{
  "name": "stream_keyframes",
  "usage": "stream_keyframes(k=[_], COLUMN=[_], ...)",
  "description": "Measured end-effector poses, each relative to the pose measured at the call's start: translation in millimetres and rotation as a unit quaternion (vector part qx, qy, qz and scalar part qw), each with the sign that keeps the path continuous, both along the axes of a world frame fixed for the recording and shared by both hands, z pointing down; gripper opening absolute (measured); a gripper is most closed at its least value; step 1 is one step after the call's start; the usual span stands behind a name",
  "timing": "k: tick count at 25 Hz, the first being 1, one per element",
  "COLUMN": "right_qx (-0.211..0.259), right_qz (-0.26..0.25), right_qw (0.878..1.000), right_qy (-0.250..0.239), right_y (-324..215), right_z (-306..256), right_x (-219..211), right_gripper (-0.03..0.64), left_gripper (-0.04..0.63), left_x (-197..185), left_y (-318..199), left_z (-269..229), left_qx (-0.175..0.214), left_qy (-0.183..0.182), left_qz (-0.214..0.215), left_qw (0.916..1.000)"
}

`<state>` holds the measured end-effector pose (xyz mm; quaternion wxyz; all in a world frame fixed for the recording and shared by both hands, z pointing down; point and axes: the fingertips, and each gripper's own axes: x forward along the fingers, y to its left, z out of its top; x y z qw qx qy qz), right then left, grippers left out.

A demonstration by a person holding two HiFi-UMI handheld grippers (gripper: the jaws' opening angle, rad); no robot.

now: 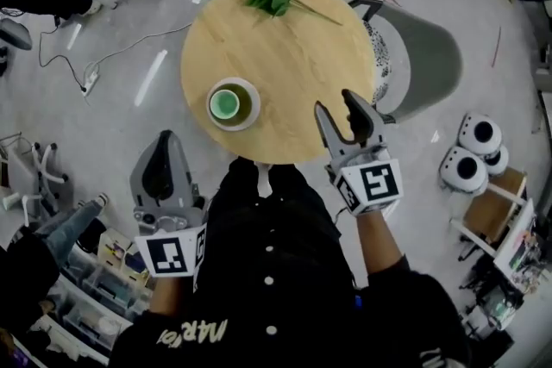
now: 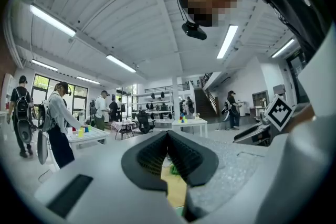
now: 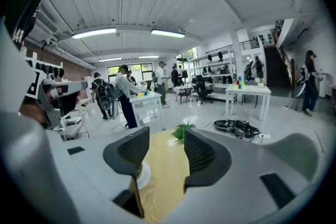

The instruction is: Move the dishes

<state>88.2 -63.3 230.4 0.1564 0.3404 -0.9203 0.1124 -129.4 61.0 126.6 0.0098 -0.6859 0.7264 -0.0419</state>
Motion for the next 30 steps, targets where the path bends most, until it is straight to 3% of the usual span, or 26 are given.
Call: stream_keyframes(k=[9, 16, 20, 23, 25, 28, 30], right_qx=[-0.106, -0.165, -0.178, -0.17, -0.164, -0.142, -0.134], right_qz=[-0.11, -0.15, -0.156, -0.173, -0.192, -0.222, -0.238], right_qw=[0.987, 0.971, 0.968, 0.967, 0.965, 0.964, 0.961], right_qy=[0.045, 0.086, 0.088, 0.08, 0.066, 0.048, 0.051], right_y=[33, 63, 62, 63, 67, 67, 66], right_z=[110, 180, 202, 207, 206, 209, 215], right_x=[-115, -171, -186, -190, -193, -194, -194], right_gripper=[0.189, 0.16, 0.146, 0.152, 0.161, 0.163, 0.161], left_gripper=[0.003, 0.003, 0.003, 0.003, 0.003, 0.005, 0.003], left_x=[-10, -27, -34, -35, -33, -31, -32], left_y=[20, 42, 41, 35, 31, 26, 27], left_z=[49, 89, 104, 124, 148, 188, 209], left_qx=[-0.024, -0.051, -0.059, -0.069, -0.081, -0.101, -0.118], left_qy=[-0.001, 0.019, 0.029, 0.017, -0.005, -0.047, -0.06], left_qz=[-0.022, -0.038, -0.043, -0.023, 0.012, 0.073, 0.092], left_qw=[0.9995, 0.9978, 0.9969, 0.9972, 0.9967, 0.9912, 0.987])
